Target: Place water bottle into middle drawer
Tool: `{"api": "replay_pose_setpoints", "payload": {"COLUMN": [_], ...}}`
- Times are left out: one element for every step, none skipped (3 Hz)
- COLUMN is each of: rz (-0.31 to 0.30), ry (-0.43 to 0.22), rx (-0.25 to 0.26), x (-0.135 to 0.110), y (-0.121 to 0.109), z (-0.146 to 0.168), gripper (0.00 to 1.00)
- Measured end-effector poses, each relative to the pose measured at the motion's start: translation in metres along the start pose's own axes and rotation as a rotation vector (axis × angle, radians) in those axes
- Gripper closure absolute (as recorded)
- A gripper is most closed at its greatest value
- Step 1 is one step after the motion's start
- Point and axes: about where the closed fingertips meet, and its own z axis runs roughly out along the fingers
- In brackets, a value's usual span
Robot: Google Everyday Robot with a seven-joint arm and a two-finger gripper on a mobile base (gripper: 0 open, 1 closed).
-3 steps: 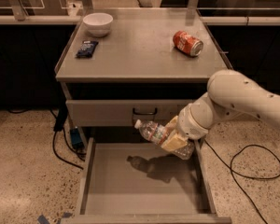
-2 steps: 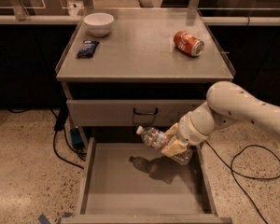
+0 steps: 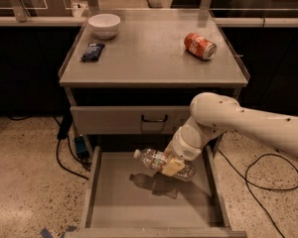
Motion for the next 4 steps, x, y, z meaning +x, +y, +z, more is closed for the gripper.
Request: {"api": "replay_pose_setpoints", "payload": {"rz": [-0.023,0.0,-0.003,0.065], "ry": [0.103,0.106,0.118,0.125], "rx": [0.02,0.014,0.021,0.031], "x": [-0.015,-0.012,-0.011,0.028], "y": [0.01,0.012,0.013,0.013], "z": [0.018,0.02,0.018,0.033], "gripper": [1.0,1.0,1.0,1.0]}}
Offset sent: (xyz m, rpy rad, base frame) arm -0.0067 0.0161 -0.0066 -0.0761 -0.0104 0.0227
